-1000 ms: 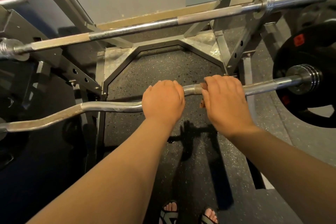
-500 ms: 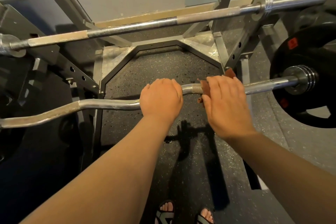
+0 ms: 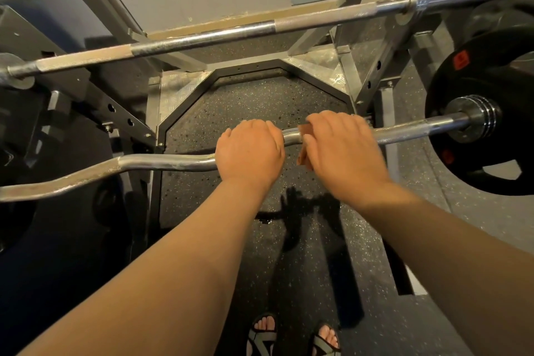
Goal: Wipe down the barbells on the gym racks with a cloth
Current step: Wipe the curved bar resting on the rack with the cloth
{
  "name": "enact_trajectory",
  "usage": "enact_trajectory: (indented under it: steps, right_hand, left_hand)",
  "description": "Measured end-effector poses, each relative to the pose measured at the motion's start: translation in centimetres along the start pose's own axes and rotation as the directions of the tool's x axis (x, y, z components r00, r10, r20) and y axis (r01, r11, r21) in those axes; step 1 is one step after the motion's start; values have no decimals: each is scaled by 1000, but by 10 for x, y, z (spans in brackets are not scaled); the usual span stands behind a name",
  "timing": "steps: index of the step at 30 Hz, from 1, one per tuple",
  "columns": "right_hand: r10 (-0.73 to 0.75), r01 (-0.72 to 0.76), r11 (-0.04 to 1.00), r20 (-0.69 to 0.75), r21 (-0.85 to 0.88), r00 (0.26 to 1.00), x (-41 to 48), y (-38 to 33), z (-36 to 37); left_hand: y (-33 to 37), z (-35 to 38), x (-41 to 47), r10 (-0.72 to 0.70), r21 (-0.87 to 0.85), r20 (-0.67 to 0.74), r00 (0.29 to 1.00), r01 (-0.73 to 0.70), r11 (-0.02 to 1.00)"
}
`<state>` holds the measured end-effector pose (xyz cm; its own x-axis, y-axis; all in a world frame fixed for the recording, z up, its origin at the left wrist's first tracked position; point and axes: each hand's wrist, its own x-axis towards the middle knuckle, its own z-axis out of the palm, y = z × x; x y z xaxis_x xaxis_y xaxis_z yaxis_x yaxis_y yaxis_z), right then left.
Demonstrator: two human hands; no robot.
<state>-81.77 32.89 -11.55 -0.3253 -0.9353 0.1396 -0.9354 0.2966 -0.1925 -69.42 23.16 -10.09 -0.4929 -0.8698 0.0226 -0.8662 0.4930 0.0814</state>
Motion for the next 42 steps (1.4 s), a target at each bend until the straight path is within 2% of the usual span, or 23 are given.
enact_trajectory:
  steps: [1, 3, 6, 8, 10, 15, 17, 20, 21, 26, 28, 31, 35, 39, 42]
  right_hand:
    - [-6, 6, 1000, -3, -5, 1000, -2, 11, -3]
    - [78, -78, 997, -34, 14, 996, -5, 24, -7]
    - [266, -260, 957, -30, 131, 963, -6, 6, -2]
    - [311, -302, 939, -28, 166, 950, -8, -12, 3]
    - [248, -240, 961, -41, 138, 968, -13, -16, 7]
    - [-36, 35, 999, 58, 15, 998, -18, 34, -5]
    - [10, -11, 999, 26, 35, 1000, -24, 44, -9]
    - [204, -199, 968, -16, 152, 979, -23, 21, -6]
    - [222, -215, 959, -18, 187, 975, -20, 10, -4]
    - [-38, 30, 985, 47, 170, 998, -14, 2, 0]
    - [-47, 38, 991, 69, 125, 997, -17, 20, -4]
    - [105, -105, 983, 5, 151, 994, -25, 37, -10]
    - [270, -259, 946, -34, 196, 962, -19, 13, -4]
    - [117, -117, 974, 13, 195, 993, -10, -10, 2]
    - [10, -25, 985, 89, 169, 996, -11, 10, -5]
  left_hand:
    - [0, 0, -1, -4, -2, 6, 1000, 4, 1000]
    - [2, -1, -2, -17, -15, 11, 1000, 17, 1000]
    - [2, -1, -1, -38, -31, 14, 999, 39, 999]
    - [3, 0, -1, -50, -36, 3, 999, 51, 998]
    - [3, 1, -1, -56, -41, -22, 998, 55, 998]
    - [3, 1, -1, -48, -27, -1, 999, 48, 998]
    - [4, 1, -2, -49, -9, 7, 999, 49, 999]
    - [3, 1, -1, -61, 2, 14, 998, 61, 998]
    - [3, 2, 0, -66, 1, 12, 998, 66, 998]
    - [4, 5, 1, -68, 2, 21, 997, 68, 998]
    - [4, 3, 1, -59, 0, 7, 998, 59, 998]
    - [2, 3, 0, -48, -11, -16, 999, 48, 999]
    - [0, 9, 2, -5, -30, -55, 998, 4, 1000]
    - [-2, 15, 0, -6, -36, -74, 997, 4, 999]
    - [-2, 15, 1, -22, -55, -83, 996, 17, 998]
